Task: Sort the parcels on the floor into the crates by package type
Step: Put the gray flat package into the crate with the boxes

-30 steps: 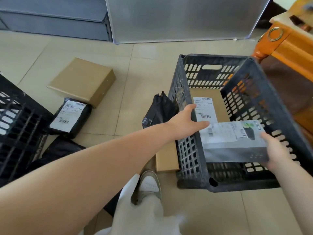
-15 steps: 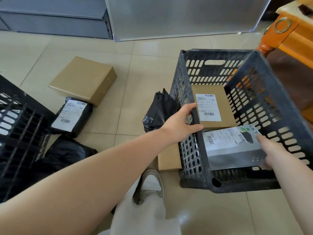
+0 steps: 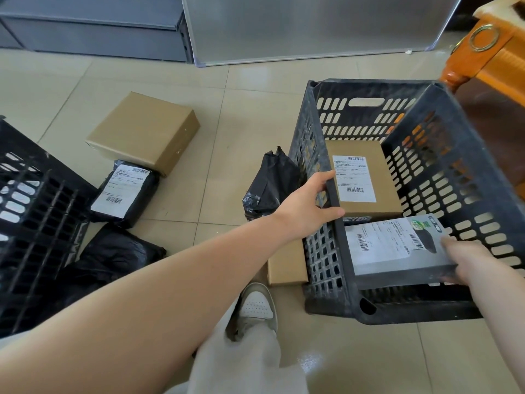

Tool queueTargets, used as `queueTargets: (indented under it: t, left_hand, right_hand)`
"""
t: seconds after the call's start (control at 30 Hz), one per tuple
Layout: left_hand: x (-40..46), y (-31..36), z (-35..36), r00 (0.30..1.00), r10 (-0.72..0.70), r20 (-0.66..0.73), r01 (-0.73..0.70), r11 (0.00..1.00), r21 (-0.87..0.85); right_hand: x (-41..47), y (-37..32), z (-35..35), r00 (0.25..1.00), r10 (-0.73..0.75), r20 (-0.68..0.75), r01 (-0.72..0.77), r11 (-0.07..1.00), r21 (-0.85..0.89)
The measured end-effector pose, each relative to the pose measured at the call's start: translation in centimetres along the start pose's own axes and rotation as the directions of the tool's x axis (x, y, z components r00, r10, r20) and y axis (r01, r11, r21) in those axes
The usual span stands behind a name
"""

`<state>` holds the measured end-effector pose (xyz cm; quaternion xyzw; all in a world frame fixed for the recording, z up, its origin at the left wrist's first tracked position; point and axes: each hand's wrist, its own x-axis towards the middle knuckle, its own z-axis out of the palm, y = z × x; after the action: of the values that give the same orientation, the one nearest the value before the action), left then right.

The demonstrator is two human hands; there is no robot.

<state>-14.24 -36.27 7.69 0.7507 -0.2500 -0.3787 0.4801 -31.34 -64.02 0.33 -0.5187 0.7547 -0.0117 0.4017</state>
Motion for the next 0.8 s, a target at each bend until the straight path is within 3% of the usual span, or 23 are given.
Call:
queueTargets:
  t: [0.1, 0.37, 0.53, 0.67, 0.8]
  left_hand:
    - [-0.1, 0.1, 0.0, 1.0, -0.011, 0.006, 0.011, 1.0, 0.003]
    - [-0.2, 0.1, -0.1, 1.0, -0.012, 0.01, 0.012, 1.0, -0.002]
    - [0.1, -0.1, -0.1, 1.0, -0.008, 0.013, 0.009, 1.0, -0.016]
    - [0.2, -0.3, 0.0, 1.0, -0.001, 0.004, 0.001, 1.0, -0.018]
    - [0.1, -0.4, 0.0, 1.0, 0.004, 0.004, -0.004, 1.0, -0.011]
  right_hand:
    - [-0.4, -0.2, -0.1, 0.999, -0.036, -0.023, 0.035, 0.998, -0.043]
    - [0.3, -0.4, -0.6, 0.999, -0.042, 0.026, 0.041, 0.999, 0.035]
    - [0.3, -0.8, 0.7, 0.993, -0.018, 0.116, 0.002, 0.991, 0.133]
    - [-0.7, -0.7, 2.4, 0.977, -0.023, 0.21, -0.002, 0.993, 0.118]
    - [-2.2, -0.4, 3.1, 0.944, 0.082, 0.319, -0.099, 0.994, 0.036]
